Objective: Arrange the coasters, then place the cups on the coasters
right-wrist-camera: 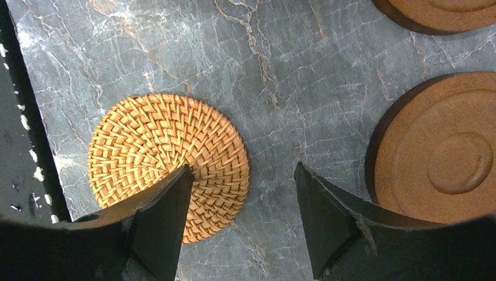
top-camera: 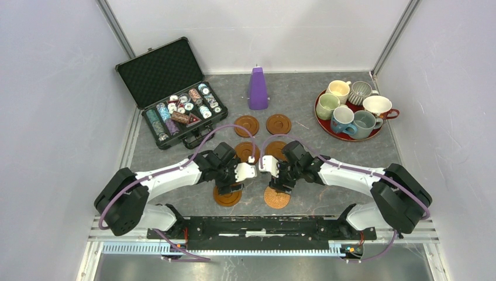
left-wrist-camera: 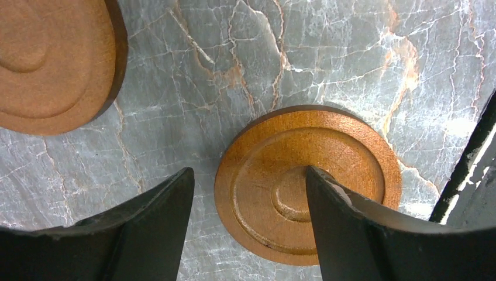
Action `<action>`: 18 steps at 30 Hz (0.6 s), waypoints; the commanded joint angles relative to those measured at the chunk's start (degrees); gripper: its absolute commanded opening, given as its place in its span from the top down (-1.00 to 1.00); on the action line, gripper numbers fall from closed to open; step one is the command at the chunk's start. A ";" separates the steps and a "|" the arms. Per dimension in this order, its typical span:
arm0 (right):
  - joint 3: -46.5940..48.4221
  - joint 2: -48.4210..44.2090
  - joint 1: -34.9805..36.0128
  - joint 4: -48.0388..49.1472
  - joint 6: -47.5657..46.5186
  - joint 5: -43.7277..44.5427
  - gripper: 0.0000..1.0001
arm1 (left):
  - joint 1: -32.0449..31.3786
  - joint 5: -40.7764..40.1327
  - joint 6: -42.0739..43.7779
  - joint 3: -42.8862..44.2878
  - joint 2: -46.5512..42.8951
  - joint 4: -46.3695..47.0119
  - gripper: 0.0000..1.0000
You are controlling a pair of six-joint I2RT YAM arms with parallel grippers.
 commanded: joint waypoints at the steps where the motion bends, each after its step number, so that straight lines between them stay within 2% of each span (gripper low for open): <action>1: -2.51 1.26 -1.73 0.53 -3.12 9.53 -0.39 | -2.33 -3.13 -0.10 0.71 3.35 3.90 -0.49; 8: -2.80 0.27 -6.85 1.68 -2.36 9.43 -0.32 | -4.27 -1.82 -2.61 4.19 6.46 5.45 -0.27; 12: -1.97 0.32 -10.63 1.25 -2.16 6.96 -0.30 | -6.12 -3.95 -3.45 5.91 8.34 6.58 -0.23; 18: -2.53 0.29 -11.19 0.08 -2.77 3.05 -0.28 | -7.00 -3.18 -4.87 9.76 11.04 7.25 -0.23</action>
